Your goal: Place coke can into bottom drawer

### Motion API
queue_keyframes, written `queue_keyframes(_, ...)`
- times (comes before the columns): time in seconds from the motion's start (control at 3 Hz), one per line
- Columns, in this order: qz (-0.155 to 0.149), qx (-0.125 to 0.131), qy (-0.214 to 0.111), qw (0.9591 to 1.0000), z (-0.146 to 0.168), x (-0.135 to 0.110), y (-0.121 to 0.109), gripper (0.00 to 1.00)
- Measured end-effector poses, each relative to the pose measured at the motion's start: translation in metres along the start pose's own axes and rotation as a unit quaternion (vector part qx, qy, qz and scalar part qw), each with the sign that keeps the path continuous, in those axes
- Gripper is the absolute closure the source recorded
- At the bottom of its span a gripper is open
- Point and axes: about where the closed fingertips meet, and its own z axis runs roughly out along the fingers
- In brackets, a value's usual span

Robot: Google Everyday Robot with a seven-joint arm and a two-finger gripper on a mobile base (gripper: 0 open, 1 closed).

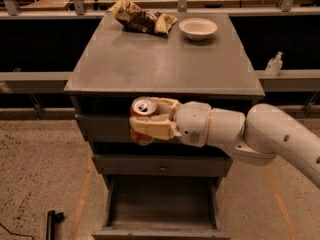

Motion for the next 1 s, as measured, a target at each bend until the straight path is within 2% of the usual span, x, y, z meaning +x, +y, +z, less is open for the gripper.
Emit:
queue_keyframes(0.33, -0.023, -0.058, 0.002, 0.9981, 0.017, 0.053, 0.017, 1.0)
queue_keyframes(0.67, -0.042, -0.078, 0.019, 0.9959, 0.025, 0.129, 0.022, 1.0)
queue_keyframes(1.0, -0.042, -0.078, 0.019, 0.9959, 0.025, 0.129, 0.022, 1.0)
